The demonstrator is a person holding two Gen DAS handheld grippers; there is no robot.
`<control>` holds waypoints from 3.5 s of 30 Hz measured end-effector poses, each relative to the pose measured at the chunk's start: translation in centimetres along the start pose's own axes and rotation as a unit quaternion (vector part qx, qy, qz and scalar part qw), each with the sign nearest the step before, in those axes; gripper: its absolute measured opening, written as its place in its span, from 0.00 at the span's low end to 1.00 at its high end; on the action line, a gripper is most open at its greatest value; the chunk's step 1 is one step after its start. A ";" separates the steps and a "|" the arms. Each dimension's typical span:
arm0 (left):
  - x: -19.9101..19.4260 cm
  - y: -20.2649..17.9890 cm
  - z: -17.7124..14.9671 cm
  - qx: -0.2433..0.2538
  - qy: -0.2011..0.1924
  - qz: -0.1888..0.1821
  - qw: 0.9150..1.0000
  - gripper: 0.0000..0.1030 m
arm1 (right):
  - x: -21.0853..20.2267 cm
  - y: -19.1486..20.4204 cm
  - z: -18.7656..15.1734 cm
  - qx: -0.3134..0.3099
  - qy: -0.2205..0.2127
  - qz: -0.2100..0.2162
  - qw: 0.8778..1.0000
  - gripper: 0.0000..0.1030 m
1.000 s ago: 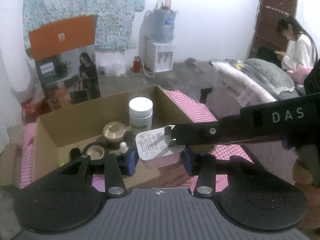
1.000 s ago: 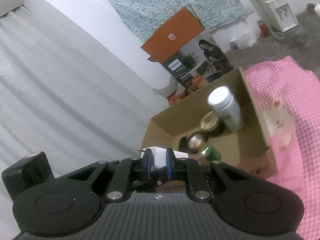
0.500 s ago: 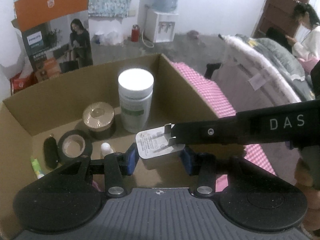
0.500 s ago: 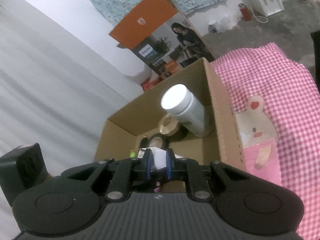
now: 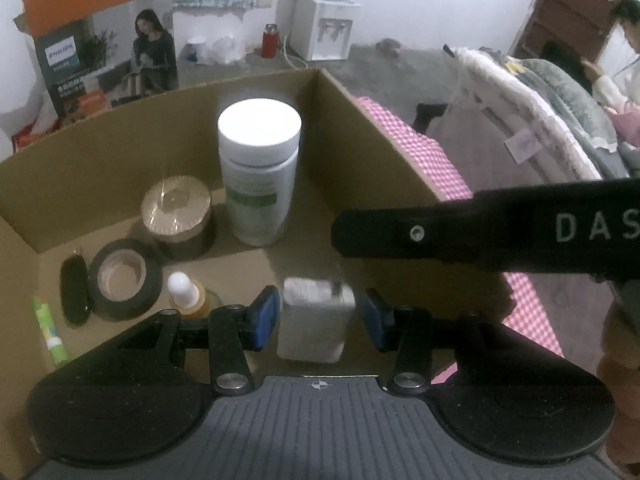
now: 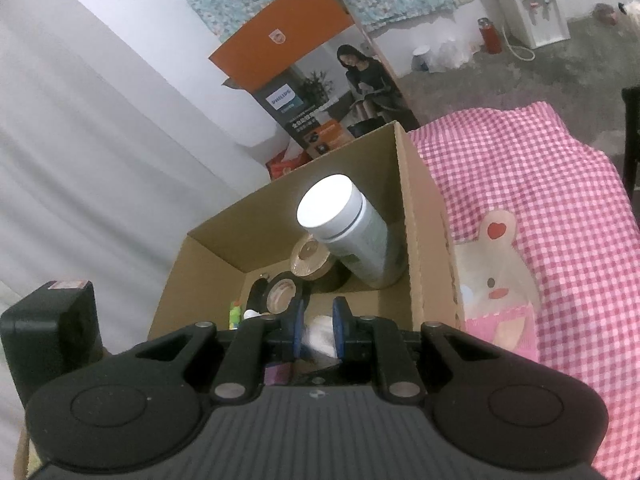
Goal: Organize rigid objects
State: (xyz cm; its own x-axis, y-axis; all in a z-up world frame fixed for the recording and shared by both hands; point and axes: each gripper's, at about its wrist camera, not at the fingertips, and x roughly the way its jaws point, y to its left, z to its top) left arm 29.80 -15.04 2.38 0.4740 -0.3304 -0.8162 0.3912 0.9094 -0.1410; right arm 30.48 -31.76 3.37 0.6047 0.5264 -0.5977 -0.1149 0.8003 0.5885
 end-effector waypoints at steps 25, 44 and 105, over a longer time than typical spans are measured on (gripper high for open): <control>-9.7 2.4 -5.3 0.008 -0.090 0.088 0.992 0.52 | -5.0 2.3 -3.3 -0.047 -0.024 -0.044 0.998 0.19; -10.6 3.9 -6.9 0.015 -0.109 0.150 0.983 0.64 | -2.5 5.9 -4.7 -0.099 0.019 -0.067 0.993 0.20; -14.1 7.1 -9.2 -0.129 -0.108 0.201 0.965 1.00 | -2.0 12.1 -9.3 -0.167 -0.064 -0.224 0.958 1.00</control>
State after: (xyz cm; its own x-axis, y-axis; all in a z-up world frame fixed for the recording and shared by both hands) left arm 18.63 -1.58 7.70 0.7108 0.0431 -0.7021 -0.0548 0.9985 0.0059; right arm 20.53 -20.40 6.61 0.7411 0.0861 -0.6658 -0.0544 0.9962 0.0684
